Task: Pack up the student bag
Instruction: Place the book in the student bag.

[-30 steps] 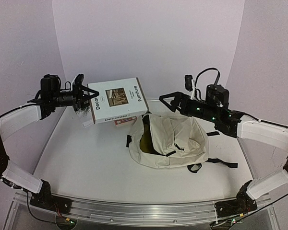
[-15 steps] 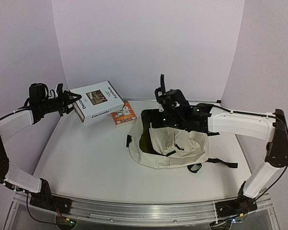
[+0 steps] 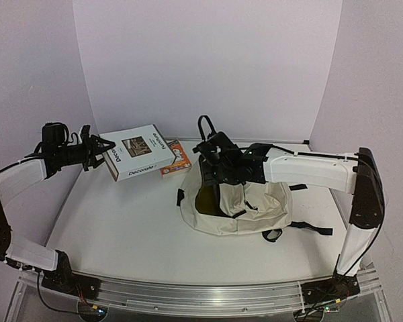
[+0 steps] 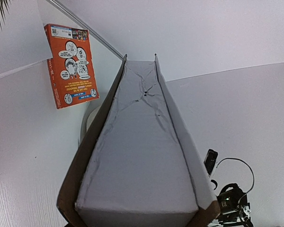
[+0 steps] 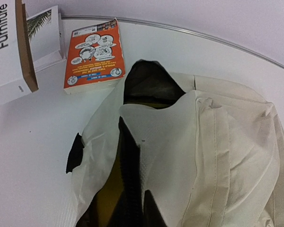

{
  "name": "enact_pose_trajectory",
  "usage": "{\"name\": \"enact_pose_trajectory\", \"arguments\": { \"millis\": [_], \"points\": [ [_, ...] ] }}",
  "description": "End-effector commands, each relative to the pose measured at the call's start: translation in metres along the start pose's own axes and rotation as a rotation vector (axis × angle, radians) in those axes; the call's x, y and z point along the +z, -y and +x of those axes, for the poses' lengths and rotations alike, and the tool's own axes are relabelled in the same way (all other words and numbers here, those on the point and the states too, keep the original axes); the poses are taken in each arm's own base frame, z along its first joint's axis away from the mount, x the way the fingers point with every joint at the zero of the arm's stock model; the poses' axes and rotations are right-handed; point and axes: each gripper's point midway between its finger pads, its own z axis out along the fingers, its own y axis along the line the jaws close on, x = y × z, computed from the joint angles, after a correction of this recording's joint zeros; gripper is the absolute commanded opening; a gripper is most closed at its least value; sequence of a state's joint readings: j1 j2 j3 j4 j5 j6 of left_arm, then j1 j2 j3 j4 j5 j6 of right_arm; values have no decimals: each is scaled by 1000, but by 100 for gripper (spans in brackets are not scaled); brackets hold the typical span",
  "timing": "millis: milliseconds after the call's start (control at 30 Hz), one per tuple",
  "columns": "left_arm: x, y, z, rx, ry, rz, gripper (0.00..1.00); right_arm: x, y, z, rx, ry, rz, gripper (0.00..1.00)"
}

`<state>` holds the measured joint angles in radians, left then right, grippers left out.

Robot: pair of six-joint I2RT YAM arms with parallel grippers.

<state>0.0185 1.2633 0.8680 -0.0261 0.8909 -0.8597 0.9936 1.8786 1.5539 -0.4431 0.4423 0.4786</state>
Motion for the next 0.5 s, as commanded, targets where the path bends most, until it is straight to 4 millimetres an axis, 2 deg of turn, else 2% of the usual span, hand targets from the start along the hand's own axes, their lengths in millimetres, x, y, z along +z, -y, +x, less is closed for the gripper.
{"name": "enact_pose_trajectory", "arguments": {
  "millis": [0, 133, 267, 467],
  "points": [
    [12, 25, 28, 57, -107, 72, 18, -36, 4, -50, 97, 118, -22, 0],
    [37, 43, 58, 73, -226, 108, 18, -65, 15, -72, 166, 187, -44, 0],
    [62, 54, 80, 71, -314, 159, 18, -82, 20, -81, 209, 222, -80, 0],
    [95, 39, 96, 22, -377, 163, 18, -97, 19, -88, 257, 256, -148, 0]
  ]
}}
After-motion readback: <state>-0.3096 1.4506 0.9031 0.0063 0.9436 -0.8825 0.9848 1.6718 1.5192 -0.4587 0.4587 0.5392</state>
